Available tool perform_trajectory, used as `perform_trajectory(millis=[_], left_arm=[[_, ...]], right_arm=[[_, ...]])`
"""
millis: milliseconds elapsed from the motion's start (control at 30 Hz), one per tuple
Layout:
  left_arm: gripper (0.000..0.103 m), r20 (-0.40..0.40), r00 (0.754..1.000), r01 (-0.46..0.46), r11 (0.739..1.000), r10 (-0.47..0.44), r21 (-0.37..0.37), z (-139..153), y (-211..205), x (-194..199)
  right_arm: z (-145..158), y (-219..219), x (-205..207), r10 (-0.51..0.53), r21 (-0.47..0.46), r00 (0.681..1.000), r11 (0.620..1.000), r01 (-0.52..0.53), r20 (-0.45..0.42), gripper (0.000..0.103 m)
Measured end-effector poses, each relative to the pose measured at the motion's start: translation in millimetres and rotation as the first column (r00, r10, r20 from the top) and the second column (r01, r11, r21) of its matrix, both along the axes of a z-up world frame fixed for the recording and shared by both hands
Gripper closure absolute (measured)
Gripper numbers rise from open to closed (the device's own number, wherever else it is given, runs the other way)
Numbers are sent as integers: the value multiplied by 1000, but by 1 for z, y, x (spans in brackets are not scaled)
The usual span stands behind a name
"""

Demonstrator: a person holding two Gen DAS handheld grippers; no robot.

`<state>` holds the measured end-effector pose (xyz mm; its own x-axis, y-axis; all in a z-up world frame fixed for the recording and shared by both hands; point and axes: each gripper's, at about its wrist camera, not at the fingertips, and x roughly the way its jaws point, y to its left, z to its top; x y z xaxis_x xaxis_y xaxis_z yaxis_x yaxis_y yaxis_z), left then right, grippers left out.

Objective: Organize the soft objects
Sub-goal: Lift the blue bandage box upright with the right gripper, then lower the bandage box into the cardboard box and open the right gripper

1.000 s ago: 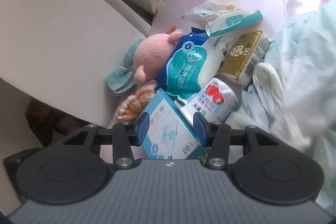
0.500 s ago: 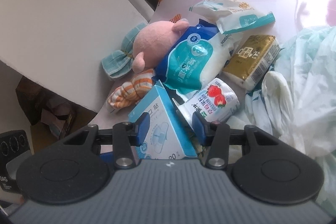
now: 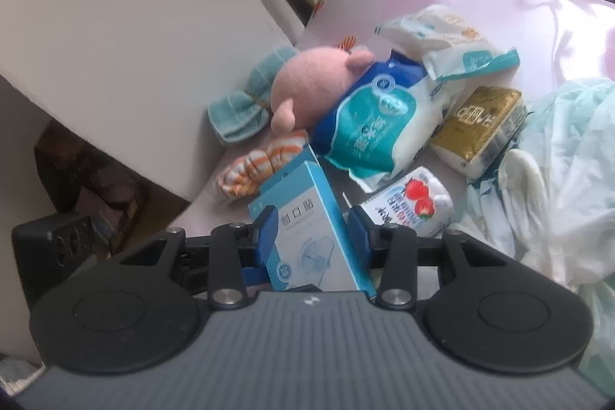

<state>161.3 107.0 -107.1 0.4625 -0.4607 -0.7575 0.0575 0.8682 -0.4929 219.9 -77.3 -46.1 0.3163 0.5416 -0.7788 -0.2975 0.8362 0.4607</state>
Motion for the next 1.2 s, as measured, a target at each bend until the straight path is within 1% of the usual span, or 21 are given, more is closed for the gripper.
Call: perform_trajectory(millis=[167,300,400,467,533,633,700,867,1000,1200], left_arm=[[46,42,999,7,999,-9,41,0,0,-3],[50,96,995,14,994,-24,104,5,-1,-9],[54,130,991,12,991,-30,136,7,-1,-12],[54,144,989,9,988,-32,154,9,0,-13],[54,151,988,5,987,-29,158,13,2,-15],[54,167,985,8,986,-36,164,22,4,-21],[54,181,983,10,984,-42,178,31,3,-27],[55,235,970,9,973,-65,232,58,-5,-44],[55,276,958,11,969,-82,248,83,-10,-55],[54,336,931,47,959,-143,280,121,-42,-70]], right_arm=[[-11,14,-2,31,-59,999,998,-33,-25,63],[-21,28,-6,71,-125,997,990,-73,-22,62],[-25,33,-7,74,-140,997,987,-75,-16,61],[-28,30,-7,60,-111,998,992,-63,-25,59],[-27,25,-7,42,-63,998,997,-45,-50,59],[-21,18,-11,22,-9,997,1000,-23,-68,60],[-15,15,-16,20,10,998,1000,-19,-65,61],[8,8,-33,16,55,999,998,-15,-27,61],[29,-5,-44,6,103,1000,995,-6,7,61],[64,-46,-69,-46,173,997,984,35,62,61]])
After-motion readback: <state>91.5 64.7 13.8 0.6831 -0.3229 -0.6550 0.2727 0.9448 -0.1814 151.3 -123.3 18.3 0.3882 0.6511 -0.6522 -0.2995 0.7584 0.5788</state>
